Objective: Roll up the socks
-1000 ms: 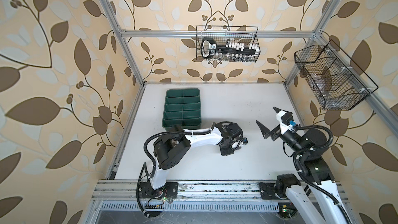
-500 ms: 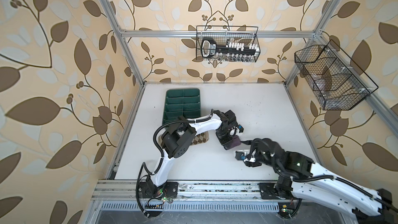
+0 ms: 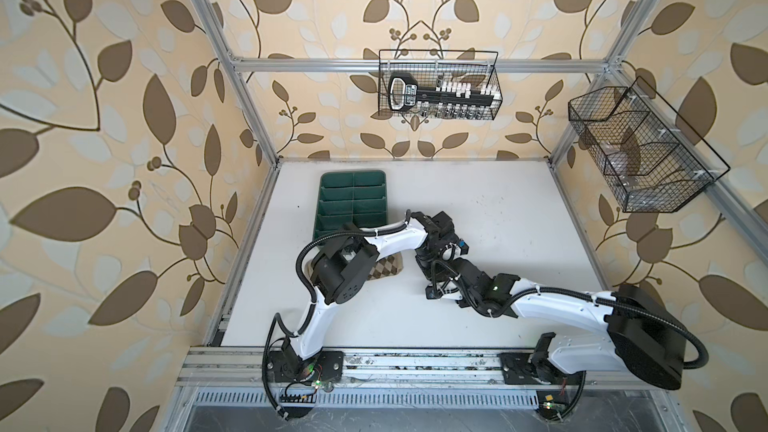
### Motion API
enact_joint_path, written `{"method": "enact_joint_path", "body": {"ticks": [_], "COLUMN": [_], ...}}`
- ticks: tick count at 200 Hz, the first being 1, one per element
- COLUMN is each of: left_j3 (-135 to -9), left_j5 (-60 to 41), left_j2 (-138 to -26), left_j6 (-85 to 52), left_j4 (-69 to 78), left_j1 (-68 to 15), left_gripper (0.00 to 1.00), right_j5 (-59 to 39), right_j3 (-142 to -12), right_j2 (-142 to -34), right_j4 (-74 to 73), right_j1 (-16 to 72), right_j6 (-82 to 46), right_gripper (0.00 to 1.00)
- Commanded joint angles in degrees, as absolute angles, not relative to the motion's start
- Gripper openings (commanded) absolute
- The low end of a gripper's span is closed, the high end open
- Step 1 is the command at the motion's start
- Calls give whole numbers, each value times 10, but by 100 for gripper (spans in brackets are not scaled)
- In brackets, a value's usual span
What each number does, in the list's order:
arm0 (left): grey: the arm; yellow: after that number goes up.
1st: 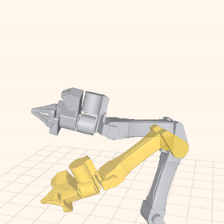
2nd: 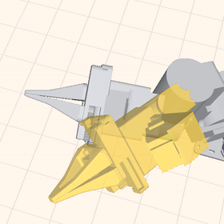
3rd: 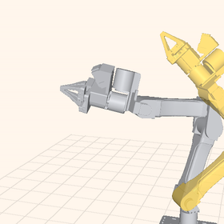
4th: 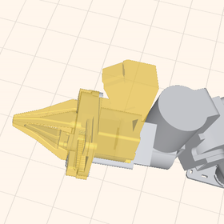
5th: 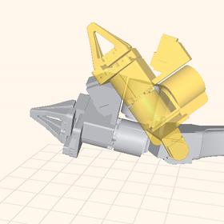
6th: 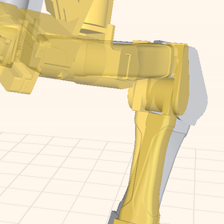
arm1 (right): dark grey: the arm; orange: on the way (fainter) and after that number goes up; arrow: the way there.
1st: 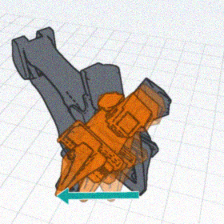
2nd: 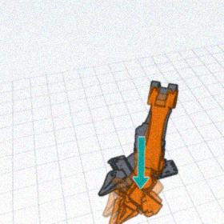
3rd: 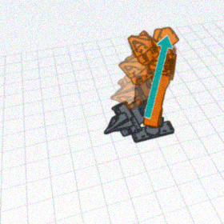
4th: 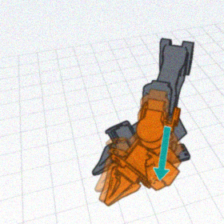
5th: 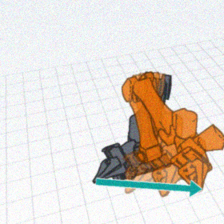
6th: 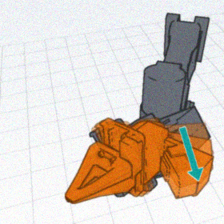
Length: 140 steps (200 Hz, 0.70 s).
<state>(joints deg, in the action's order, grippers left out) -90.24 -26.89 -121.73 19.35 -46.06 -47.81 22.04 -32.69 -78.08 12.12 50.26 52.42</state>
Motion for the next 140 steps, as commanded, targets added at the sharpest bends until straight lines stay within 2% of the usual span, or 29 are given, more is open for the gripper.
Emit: {"method": "enact_joint_path", "body": {"ticks": [1, 14, 38, 47, 57, 67, 76, 95, 121, 140], "left_j3": [-887, -886, -879, -874, -864, -855, -845, -822, -768, -719], "left_j5": [-234, -234, -231, -227, -219, -204, -183, -127, -12, 124], "left_j2": [-1245, -1241, -1217, -1201, -1181, -1159, -1138, -1084, -977, -886], "left_j6": [188, 187, 185, 182, 177, 170, 161, 142, 115, 91], "left_j4": [-485, -486, -483, -477, -467, -455, -443, -417, -361, -312], "left_j1": [-472, -472, -472, -472, -472, -472, -471, -469, -463, -462], "left_gripper": [0, 0, 0, 7, 13, 24, 36, 47, 59, 64], "right_j5": [175, 168, 154, 148, 142, 132, 117, 73, 11, -60], "right_j3": [-343, -344, -350, -353, -356, -360, -367, -380, -402, -428], "right_j2": [-805, -817, -831, -835, -838, -841, -844, -846, -852, -866], "right_j4": [87, 90, 113, 125, 136, 151, 171, 207, 258, 301], "right_j1": [500, 500, 507, 510, 511, 510, 507, 497, 486, 466], "right_j6": [538, 532, 520, 516, 509, 501, 493, 470, 449, 434], "right_gripper": [42, 30, 16, 10, 9, 0, 0, 0, 0, 0]}}
